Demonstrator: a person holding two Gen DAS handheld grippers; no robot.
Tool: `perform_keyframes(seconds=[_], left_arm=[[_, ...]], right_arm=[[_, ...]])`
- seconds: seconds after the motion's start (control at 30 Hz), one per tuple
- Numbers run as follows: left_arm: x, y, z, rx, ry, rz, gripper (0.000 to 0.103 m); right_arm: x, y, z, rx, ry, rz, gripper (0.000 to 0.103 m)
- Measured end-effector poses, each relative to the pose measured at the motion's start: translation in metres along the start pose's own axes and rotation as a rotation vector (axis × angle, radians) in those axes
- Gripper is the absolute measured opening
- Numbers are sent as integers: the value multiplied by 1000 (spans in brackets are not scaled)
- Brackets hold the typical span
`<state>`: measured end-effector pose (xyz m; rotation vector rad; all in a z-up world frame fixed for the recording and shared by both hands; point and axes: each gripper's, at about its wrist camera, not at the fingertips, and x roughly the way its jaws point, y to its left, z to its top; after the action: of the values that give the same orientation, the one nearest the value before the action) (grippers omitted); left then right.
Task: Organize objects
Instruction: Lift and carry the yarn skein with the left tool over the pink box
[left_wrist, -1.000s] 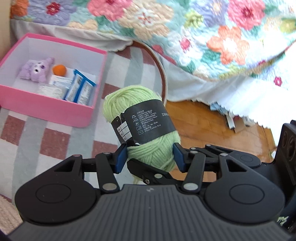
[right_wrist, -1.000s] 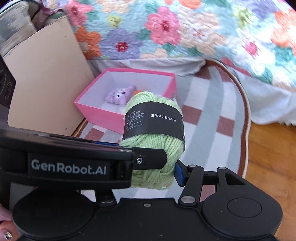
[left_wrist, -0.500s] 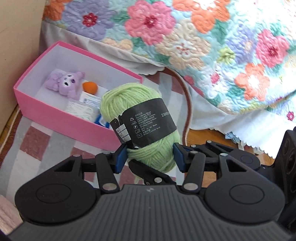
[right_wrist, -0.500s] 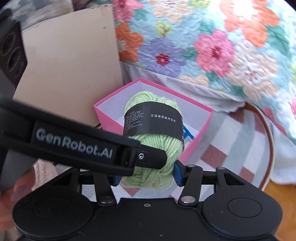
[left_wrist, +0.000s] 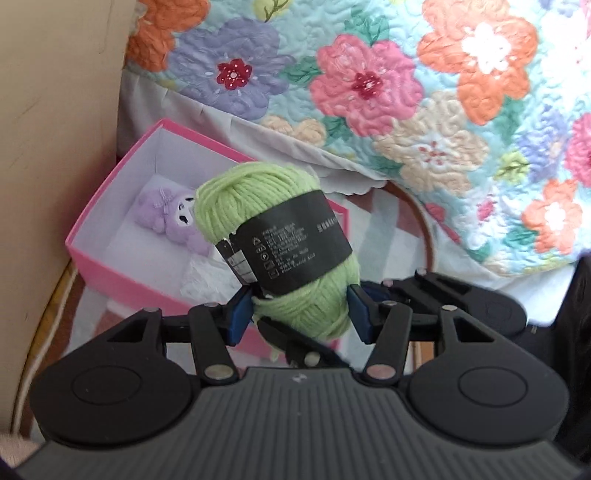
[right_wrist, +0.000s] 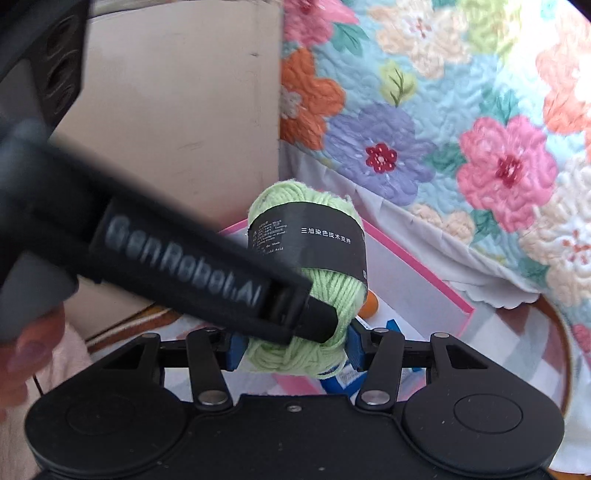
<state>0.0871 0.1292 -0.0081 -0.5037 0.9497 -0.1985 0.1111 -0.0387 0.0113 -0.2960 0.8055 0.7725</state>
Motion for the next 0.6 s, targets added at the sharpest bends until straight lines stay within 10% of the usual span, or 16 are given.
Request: perform_keyframes(seconds=[0.6], left_arm=[[52,71,19,-49,35,52,54]], right_arm=[[88,-28,10,79,24,213,56]])
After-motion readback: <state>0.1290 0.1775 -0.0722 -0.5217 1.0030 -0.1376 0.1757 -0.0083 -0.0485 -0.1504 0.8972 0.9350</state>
